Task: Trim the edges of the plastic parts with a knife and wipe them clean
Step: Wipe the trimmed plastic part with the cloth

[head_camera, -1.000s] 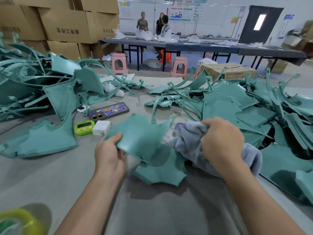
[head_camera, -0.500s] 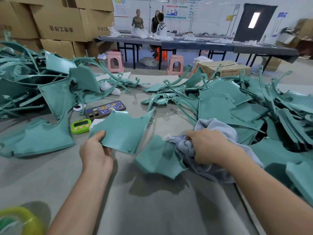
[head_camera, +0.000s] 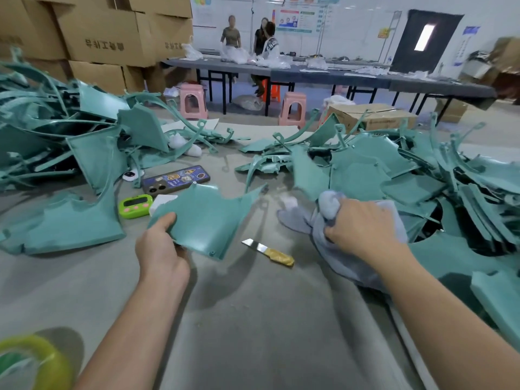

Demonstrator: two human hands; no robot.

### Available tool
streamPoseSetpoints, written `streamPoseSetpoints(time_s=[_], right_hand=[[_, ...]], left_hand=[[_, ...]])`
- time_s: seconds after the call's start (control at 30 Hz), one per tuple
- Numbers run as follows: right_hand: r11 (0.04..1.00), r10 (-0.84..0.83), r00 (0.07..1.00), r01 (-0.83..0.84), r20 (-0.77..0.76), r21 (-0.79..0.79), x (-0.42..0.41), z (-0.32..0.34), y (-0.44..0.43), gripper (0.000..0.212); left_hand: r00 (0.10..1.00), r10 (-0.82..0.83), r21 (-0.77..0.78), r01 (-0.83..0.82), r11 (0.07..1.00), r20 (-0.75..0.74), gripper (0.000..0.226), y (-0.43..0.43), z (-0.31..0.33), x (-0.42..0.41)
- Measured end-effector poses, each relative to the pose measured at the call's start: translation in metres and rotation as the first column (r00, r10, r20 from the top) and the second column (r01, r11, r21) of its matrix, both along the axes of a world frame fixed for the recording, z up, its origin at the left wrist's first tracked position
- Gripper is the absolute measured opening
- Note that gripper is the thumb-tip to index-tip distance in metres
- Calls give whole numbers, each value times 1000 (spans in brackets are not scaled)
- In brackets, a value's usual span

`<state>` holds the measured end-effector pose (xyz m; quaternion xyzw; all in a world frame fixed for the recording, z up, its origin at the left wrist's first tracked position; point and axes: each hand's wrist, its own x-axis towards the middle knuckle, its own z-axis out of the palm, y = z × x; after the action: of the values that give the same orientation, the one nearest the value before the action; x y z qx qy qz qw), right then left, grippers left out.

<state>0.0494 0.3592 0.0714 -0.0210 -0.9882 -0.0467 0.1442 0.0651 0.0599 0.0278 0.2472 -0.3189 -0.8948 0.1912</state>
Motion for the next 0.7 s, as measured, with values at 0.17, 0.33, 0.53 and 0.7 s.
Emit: streamPoseSetpoints(time_s=[0.17, 0.33, 0.53, 0.7], right_hand=[[795, 139, 924, -319, -356, -516, 24, 5, -34, 53], [726, 386, 903, -425, -192, -541, 37, -10, -79, 59], [646, 475, 875, -419, -94, -638, 33, -44, -88, 32], [558, 288, 923, -378, -255, -739, 36, -46, -94, 37]], left_hand=[[997, -78, -107, 78, 991, 10, 20, 4, -2, 1], [996, -82, -284, 86, 955, 25, 16, 12, 0, 1], [999, -52, -340, 50, 939, 3, 25, 3, 4, 5], [922, -384, -250, 383, 889, 46, 29, 5, 6, 10]])
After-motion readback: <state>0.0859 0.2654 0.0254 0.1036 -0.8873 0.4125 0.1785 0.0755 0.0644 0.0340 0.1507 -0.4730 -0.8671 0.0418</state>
